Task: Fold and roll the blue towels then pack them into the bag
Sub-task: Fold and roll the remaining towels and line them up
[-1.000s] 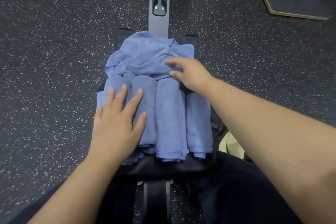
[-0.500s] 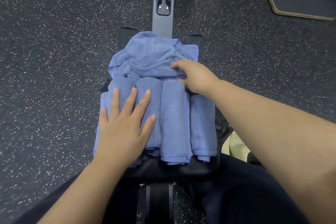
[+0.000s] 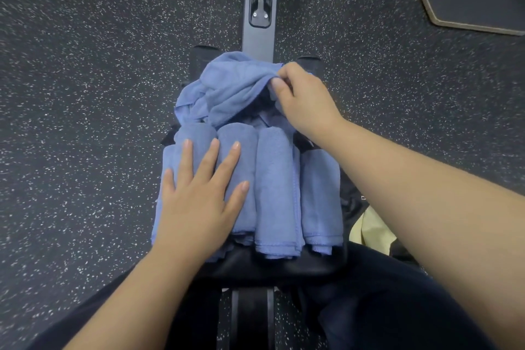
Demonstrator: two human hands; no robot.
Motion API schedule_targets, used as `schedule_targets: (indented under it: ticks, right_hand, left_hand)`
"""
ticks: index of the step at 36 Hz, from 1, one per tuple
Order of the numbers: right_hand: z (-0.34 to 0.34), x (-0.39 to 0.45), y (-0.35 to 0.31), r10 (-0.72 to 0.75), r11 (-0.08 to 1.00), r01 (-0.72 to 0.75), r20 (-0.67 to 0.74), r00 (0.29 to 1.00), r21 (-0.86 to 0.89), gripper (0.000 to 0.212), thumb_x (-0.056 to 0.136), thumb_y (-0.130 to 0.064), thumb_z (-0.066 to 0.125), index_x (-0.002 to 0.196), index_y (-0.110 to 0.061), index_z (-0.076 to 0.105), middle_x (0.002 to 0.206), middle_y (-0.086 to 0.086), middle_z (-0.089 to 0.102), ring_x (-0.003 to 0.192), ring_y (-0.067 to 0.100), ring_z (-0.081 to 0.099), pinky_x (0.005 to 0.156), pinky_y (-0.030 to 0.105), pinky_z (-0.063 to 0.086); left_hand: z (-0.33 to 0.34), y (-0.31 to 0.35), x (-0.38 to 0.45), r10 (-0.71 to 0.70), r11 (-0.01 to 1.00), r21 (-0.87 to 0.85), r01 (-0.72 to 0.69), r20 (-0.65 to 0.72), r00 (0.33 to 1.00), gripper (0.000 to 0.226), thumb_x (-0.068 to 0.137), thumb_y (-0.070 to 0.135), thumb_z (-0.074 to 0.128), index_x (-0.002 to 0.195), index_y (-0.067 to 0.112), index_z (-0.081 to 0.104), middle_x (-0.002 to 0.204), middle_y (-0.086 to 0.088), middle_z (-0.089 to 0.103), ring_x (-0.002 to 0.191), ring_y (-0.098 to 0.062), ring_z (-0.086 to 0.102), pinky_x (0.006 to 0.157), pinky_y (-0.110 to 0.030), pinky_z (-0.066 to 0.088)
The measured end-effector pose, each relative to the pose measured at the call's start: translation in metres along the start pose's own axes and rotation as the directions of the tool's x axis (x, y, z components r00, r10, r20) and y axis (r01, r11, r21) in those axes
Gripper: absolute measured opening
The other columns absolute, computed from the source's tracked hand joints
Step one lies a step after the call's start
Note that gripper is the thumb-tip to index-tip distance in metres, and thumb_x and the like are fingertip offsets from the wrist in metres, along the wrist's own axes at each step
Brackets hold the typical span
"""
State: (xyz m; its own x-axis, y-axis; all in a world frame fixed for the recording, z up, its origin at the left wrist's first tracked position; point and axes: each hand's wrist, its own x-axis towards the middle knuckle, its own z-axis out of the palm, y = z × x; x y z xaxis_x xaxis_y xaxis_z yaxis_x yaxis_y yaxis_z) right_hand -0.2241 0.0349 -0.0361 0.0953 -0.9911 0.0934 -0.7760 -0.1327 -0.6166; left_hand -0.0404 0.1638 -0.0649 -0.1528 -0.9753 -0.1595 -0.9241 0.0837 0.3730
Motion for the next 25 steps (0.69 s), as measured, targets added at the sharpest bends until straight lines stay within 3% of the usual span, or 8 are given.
schedule_targets:
  ticks: [5, 11, 17, 19, 22, 25]
  right_hand:
    - [-0.012, -0.005, -0.025, -0.016, 0.992, 0.026, -0.087, 0.996, 0.125, 0.017, 0.100, -0.023, 0.045, 0.098, -0.010, 0.055, 0.082, -0.005, 0.055, 0.077, 0.014, 0.046, 0.065, 0.026, 0.027]
    - [-0.039, -0.017, -0.049, -0.012, 0.980, 0.042, -0.154, 0.988, 0.194, 0.011, 0.099, -0.026, 0.047, 0.093, -0.020, 0.054, 0.084, -0.009, 0.059, 0.081, 0.011, 0.052, 0.071, 0.027, 0.037]
    - [-0.073, -0.033, -0.070, -0.041, 0.969, 0.094, -0.226, 0.973, 0.230, 0.007, 0.099, -0.025, 0.048, 0.092, -0.025, 0.050, 0.075, -0.020, 0.052, 0.069, 0.001, 0.047, 0.061, 0.010, 0.034]
    - [-0.086, -0.041, -0.077, -0.043, 0.969, 0.099, -0.243, 0.969, 0.227, 0.007, 0.099, -0.025, 0.048, 0.093, -0.023, 0.051, 0.076, -0.019, 0.052, 0.069, 0.000, 0.048, 0.062, 0.014, 0.035]
    - [-0.107, -0.052, -0.090, -0.022, 0.964, 0.091, -0.268, 0.963, 0.249, 0.012, 0.099, -0.026, 0.047, 0.099, -0.016, 0.055, 0.084, -0.013, 0.057, 0.082, 0.011, 0.054, 0.072, 0.027, 0.039]
    - [-0.130, -0.064, -0.104, -0.021, 0.965, 0.103, -0.316, 0.949, 0.243, 0.015, 0.099, -0.025, 0.047, 0.103, -0.014, 0.057, 0.088, -0.009, 0.060, 0.086, 0.014, 0.056, 0.076, 0.030, 0.041]
  left_hand:
    - [-0.008, 0.002, -0.002, -0.042, 0.998, -0.050, 0.044, 0.047, 0.998, 0.072, 0.080, 0.069, 0.001, 0.149, 0.048, 0.003, 0.161, 0.016, 0.002, 0.147, -0.017, -0.016, 0.116, -0.052, 0.002]
    - [-0.022, 0.007, -0.008, -0.057, 0.992, -0.110, 0.065, 0.075, 0.996, 0.058, 0.099, 0.052, 0.030, 0.150, 0.046, 0.003, 0.161, 0.015, 0.001, 0.148, -0.019, -0.011, 0.117, -0.051, 0.002]
    - [-0.042, 0.022, -0.018, 0.016, 0.972, -0.232, -0.023, -0.028, 0.999, 0.061, 0.097, 0.047, 0.041, 0.151, 0.040, 0.014, 0.161, 0.010, 0.012, 0.149, -0.021, 0.009, 0.118, -0.045, 0.017]
    - [-0.053, 0.032, -0.017, 0.064, 0.959, -0.269, -0.088, -0.097, 0.993, 0.062, 0.096, 0.041, 0.046, 0.152, 0.032, 0.020, 0.159, 0.007, 0.019, 0.147, -0.017, 0.017, 0.117, -0.041, 0.023]
    - [-0.075, 0.054, -0.011, 0.067, 0.930, -0.345, -0.129, -0.186, 0.980, 0.066, 0.094, 0.027, 0.057, 0.151, 0.022, 0.025, 0.154, 0.009, 0.030, 0.142, -0.010, 0.027, 0.110, -0.029, 0.026]
    - [-0.102, 0.080, -0.005, 0.048, 0.923, -0.359, -0.141, -0.257, 0.965, 0.055, 0.094, 0.026, 0.057, 0.144, 0.021, 0.037, 0.146, 0.007, 0.043, 0.132, -0.015, 0.040, 0.102, -0.034, 0.035]
